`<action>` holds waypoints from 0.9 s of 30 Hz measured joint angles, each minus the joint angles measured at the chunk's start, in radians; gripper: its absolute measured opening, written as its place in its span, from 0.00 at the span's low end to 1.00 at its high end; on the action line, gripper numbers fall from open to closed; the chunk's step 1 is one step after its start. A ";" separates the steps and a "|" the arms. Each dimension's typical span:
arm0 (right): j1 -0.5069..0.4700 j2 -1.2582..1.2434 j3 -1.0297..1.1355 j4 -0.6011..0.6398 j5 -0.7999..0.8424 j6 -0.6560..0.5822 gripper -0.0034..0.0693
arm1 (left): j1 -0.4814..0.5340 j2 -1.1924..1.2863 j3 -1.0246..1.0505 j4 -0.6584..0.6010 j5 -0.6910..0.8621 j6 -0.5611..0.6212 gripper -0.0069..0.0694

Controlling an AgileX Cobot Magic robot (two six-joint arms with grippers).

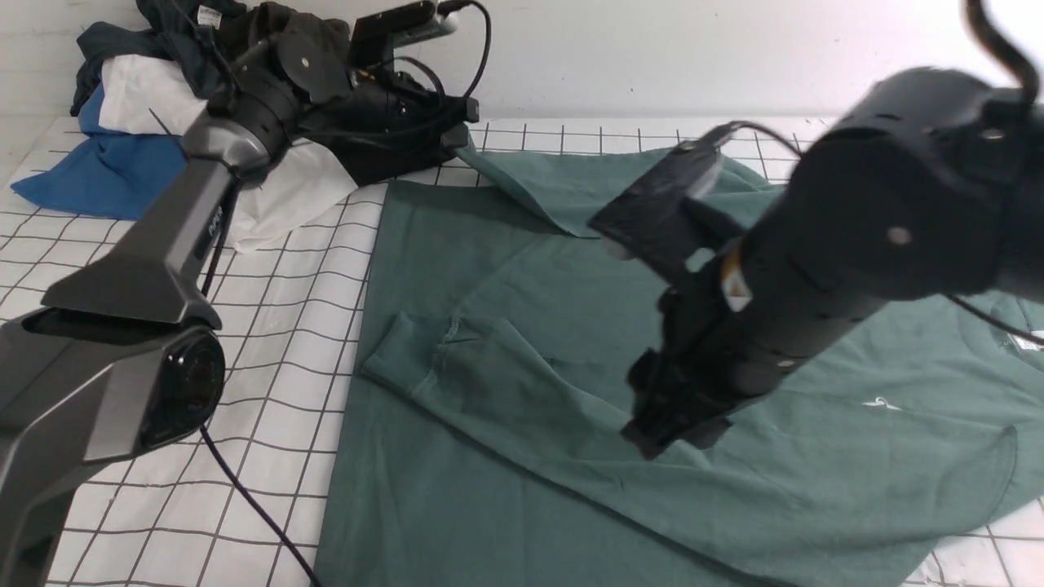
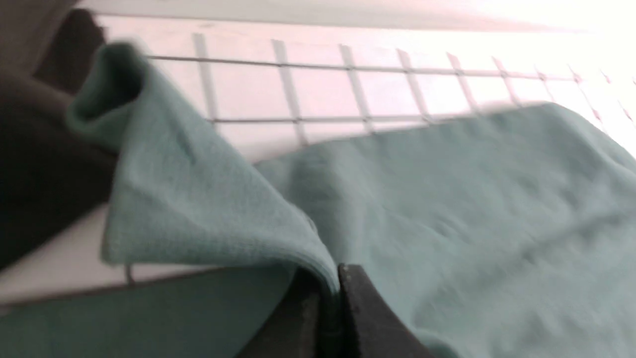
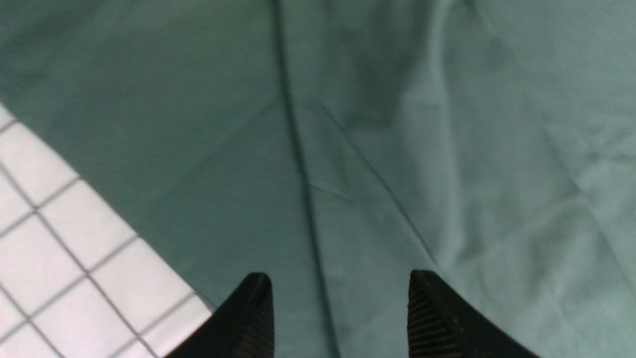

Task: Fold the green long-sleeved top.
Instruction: Use the left arm to clamp the cuff farthest from it, then use the left arm to drag and drop the cuff onto the cuff closest to the left arm

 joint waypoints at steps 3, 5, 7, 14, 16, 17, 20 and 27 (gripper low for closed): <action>-0.079 -0.099 0.102 -0.073 -0.006 0.068 0.53 | -0.003 -0.065 -0.008 0.074 0.216 -0.027 0.10; -0.153 -0.176 0.186 -0.125 -0.023 0.126 0.53 | -0.008 -0.090 -0.004 0.152 0.304 -0.078 0.10; -0.218 -0.234 0.254 -0.163 -0.042 0.170 0.53 | -0.008 -0.104 0.030 0.220 0.323 -0.129 0.10; -0.393 -0.358 0.419 -0.201 -0.110 0.231 0.53 | -0.028 -0.177 0.136 0.259 0.344 -0.164 0.10; -0.422 -0.374 0.449 -0.200 -0.147 0.234 0.53 | -0.070 -0.256 0.163 0.275 0.343 -0.154 0.10; -0.427 -0.376 0.455 -0.196 -0.167 0.234 0.53 | -0.102 -0.309 0.192 0.305 0.342 -0.150 0.10; -0.431 -0.376 0.459 -0.177 -0.216 0.235 0.53 | -0.180 -0.436 0.297 0.378 0.336 -0.147 0.10; -0.432 -0.376 0.460 -0.157 -0.251 0.235 0.53 | -0.296 -0.659 0.913 0.534 0.312 -0.175 0.11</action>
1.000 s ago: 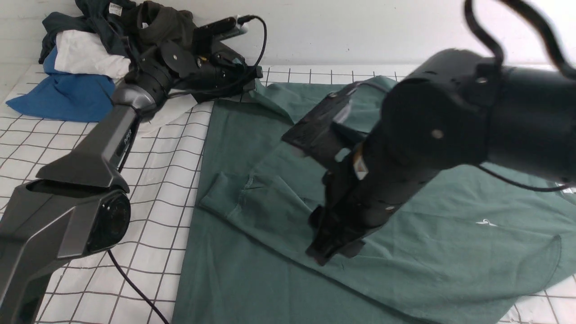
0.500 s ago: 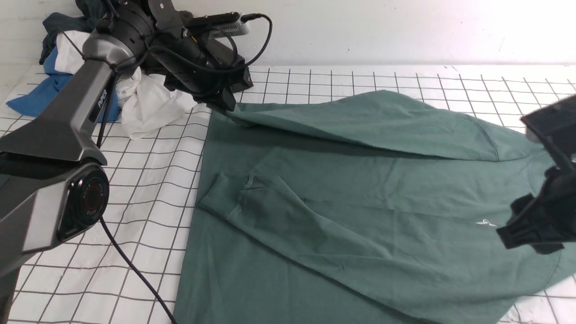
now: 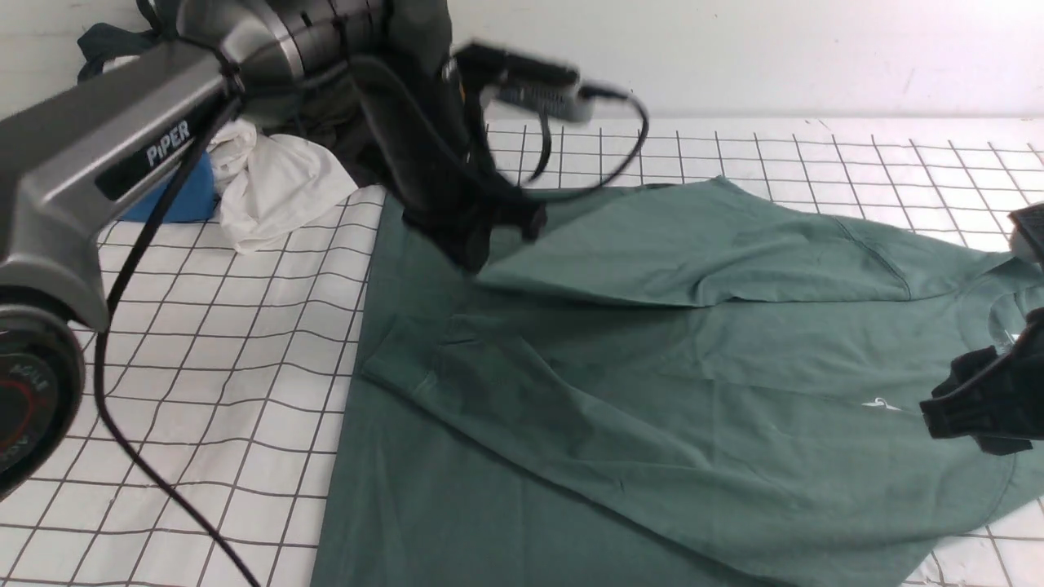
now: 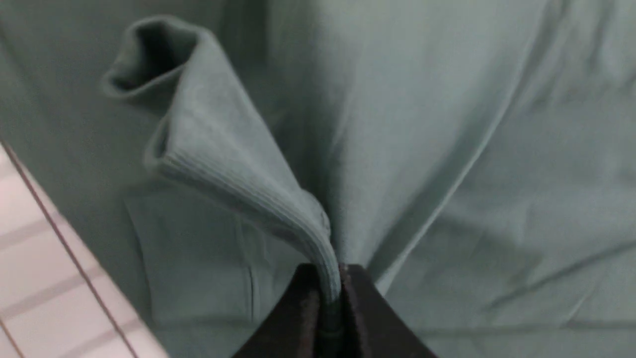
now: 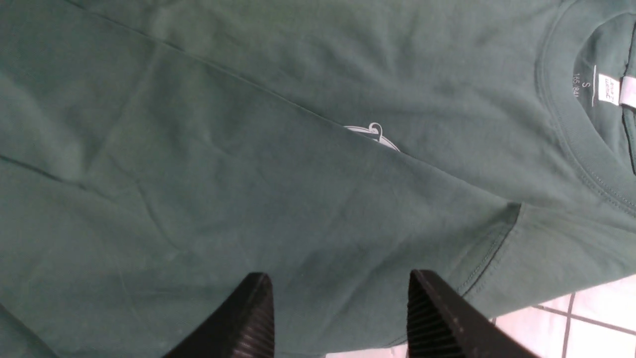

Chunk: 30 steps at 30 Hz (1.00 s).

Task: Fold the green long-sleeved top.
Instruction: Use the left arm to drag and drop the cuff onto the cuff closest to the left arm, then use both arms simultaneously to clamp the lower edge of the clothing fabric

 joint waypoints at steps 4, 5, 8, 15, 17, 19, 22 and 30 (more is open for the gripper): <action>0.000 0.000 0.000 0.028 -0.027 0.000 0.53 | 0.001 -0.042 0.239 0.039 -0.160 -0.074 0.11; 0.000 0.000 0.000 0.033 -0.032 0.000 0.53 | 0.001 -0.046 0.252 0.041 -0.186 -0.074 0.11; 0.000 0.000 0.000 0.041 -0.038 -0.007 0.53 | -0.004 -0.051 0.275 0.041 -0.229 -0.081 0.11; 0.000 0.000 0.000 0.044 -0.040 -0.019 0.53 | -0.013 -0.058 0.275 0.040 -0.175 -0.040 0.28; 0.000 0.000 0.000 0.047 -0.043 -0.021 0.53 | -0.014 -0.075 0.273 0.040 -0.099 -0.030 0.45; 0.000 0.000 0.000 0.047 -0.047 -0.023 0.53 | -0.015 -0.100 0.270 0.041 -0.058 -0.019 0.55; 0.000 0.000 0.000 0.048 -0.063 -0.024 0.53 | -0.016 -0.151 0.266 0.044 -0.064 -0.001 0.68; 0.000 0.000 0.000 0.066 -0.083 -0.026 0.53 | -0.017 -0.110 0.265 0.105 -0.322 0.003 0.60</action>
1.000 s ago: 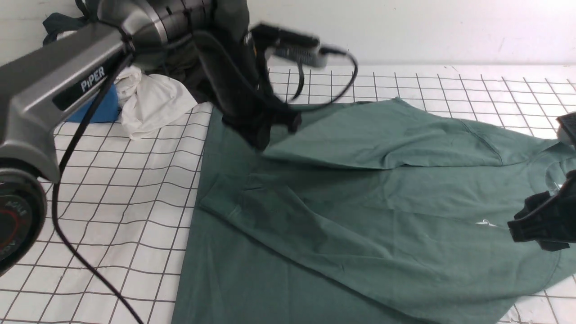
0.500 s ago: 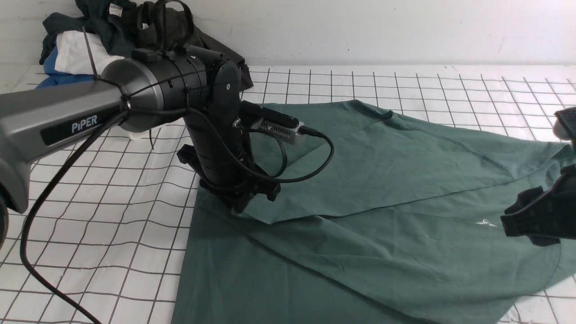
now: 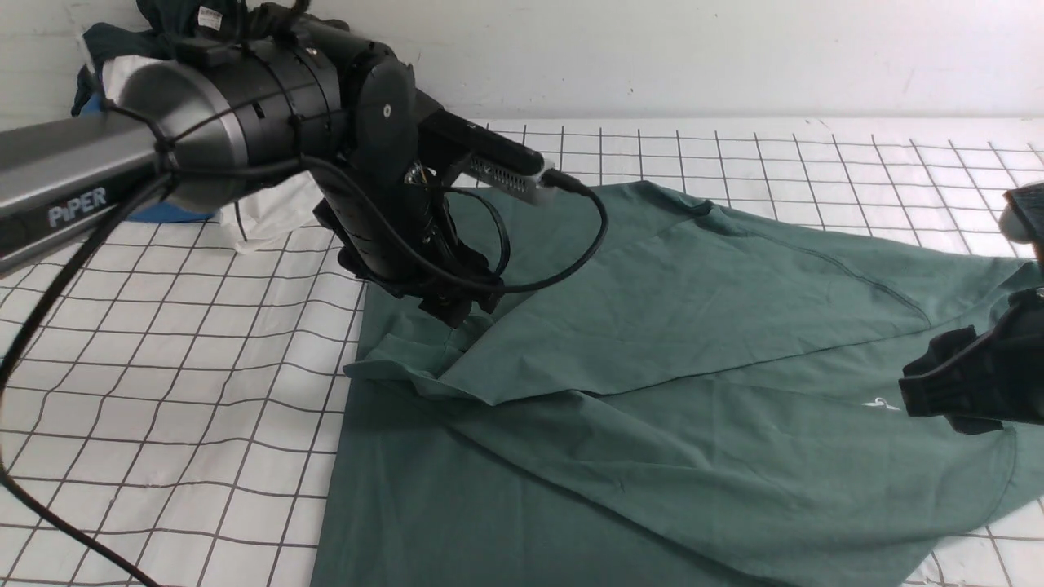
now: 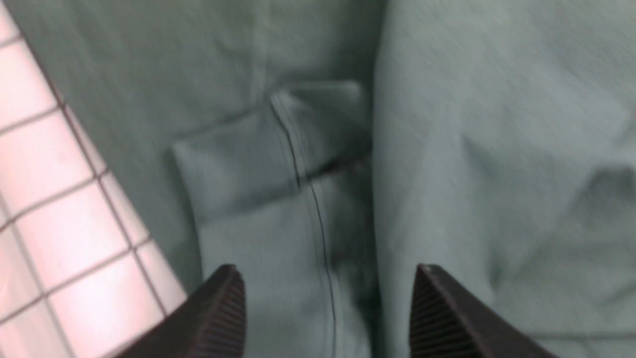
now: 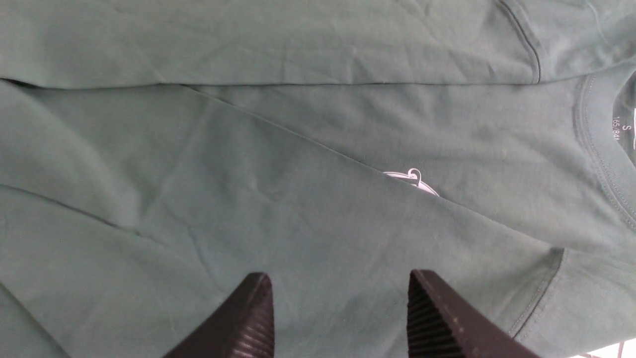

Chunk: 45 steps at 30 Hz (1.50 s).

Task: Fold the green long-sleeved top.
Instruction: Use both arms simultaneously to clamp the lower edge of the clothing fabric

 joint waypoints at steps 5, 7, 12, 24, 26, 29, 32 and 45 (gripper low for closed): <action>0.000 0.000 0.000 0.000 0.004 -0.001 0.53 | -0.017 0.103 0.006 -0.022 0.132 0.006 0.31; 0.000 0.000 0.000 0.002 0.006 -0.003 0.53 | -0.032 0.115 0.010 -0.028 0.228 0.023 0.22; 0.000 0.000 0.000 0.011 0.007 -0.011 0.53 | -0.055 0.097 0.010 -0.040 0.305 0.067 0.09; 0.000 0.000 0.000 0.036 0.007 -0.019 0.53 | 0.011 -0.072 0.010 0.068 0.097 -0.061 0.11; 0.000 0.000 0.000 0.040 0.007 -0.019 0.53 | 0.053 -0.039 0.010 0.060 0.063 -0.077 0.17; 0.000 0.000 0.000 0.042 0.007 -0.019 0.53 | 0.101 0.011 0.010 0.026 0.053 -0.077 0.31; 0.000 0.000 0.000 0.046 0.005 -0.019 0.53 | 0.134 0.049 0.010 -0.017 0.038 -0.056 0.46; 0.000 0.000 0.000 0.048 -0.007 -0.020 0.53 | 0.148 0.160 0.010 -0.114 -0.053 0.009 0.19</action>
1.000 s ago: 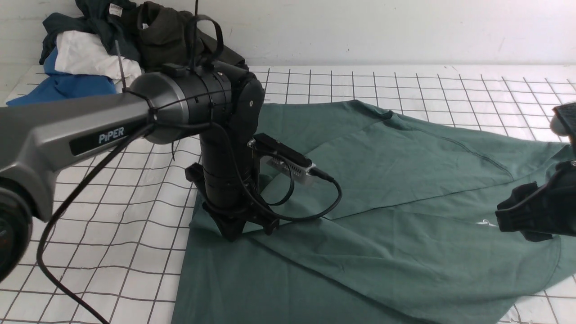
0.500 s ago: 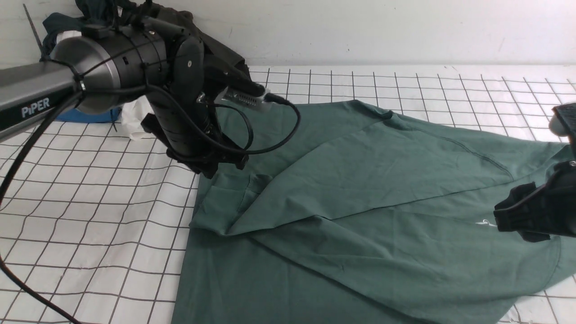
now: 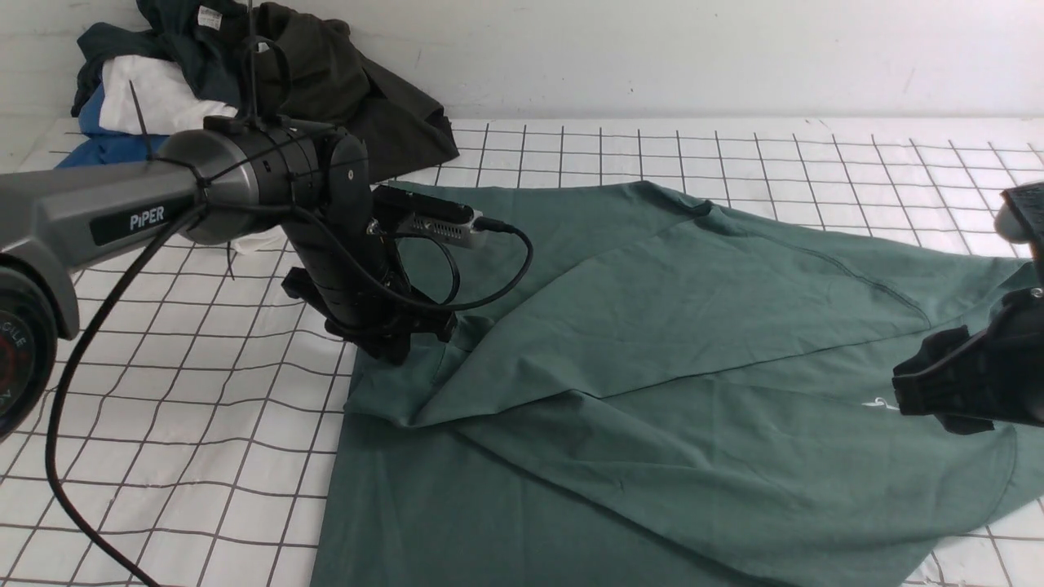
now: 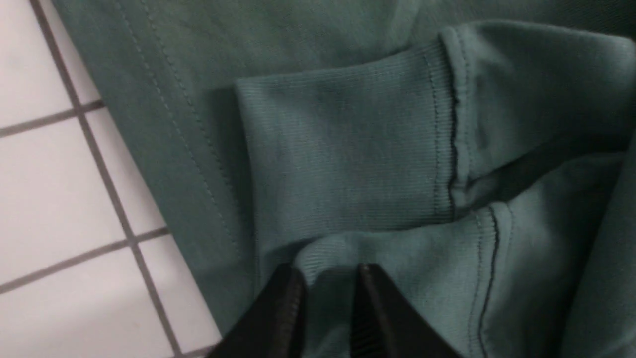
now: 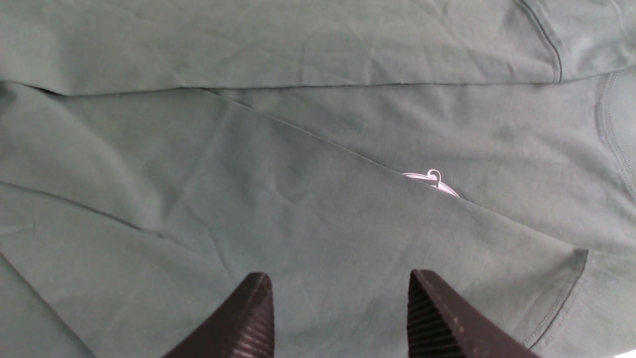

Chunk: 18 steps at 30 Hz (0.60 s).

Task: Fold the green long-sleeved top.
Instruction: Use both arms simultaneously to clamp the lower edge of the clothing fabric

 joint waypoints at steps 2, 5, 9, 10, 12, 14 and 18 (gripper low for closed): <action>0.000 0.000 0.000 0.000 -0.001 -0.002 0.53 | 0.000 -0.015 0.000 0.000 0.019 0.001 0.11; 0.000 0.000 0.000 0.000 -0.001 -0.004 0.53 | 0.000 -0.049 0.000 0.000 0.062 0.001 0.09; 0.000 0.000 0.000 0.000 -0.001 -0.006 0.53 | 0.000 -0.139 0.033 0.001 0.166 0.001 0.08; 0.000 0.000 0.000 0.000 -0.001 -0.007 0.53 | 0.000 -0.153 0.046 0.006 0.173 0.001 0.08; 0.000 0.000 0.000 0.000 -0.001 -0.008 0.53 | 0.000 -0.171 0.082 0.013 0.180 -0.002 0.08; 0.000 0.000 0.000 0.000 -0.001 -0.011 0.53 | 0.000 -0.188 0.146 0.028 0.175 -0.021 0.08; 0.000 0.000 0.000 0.010 -0.005 -0.018 0.53 | 0.000 -0.183 0.208 0.043 0.135 -0.038 0.11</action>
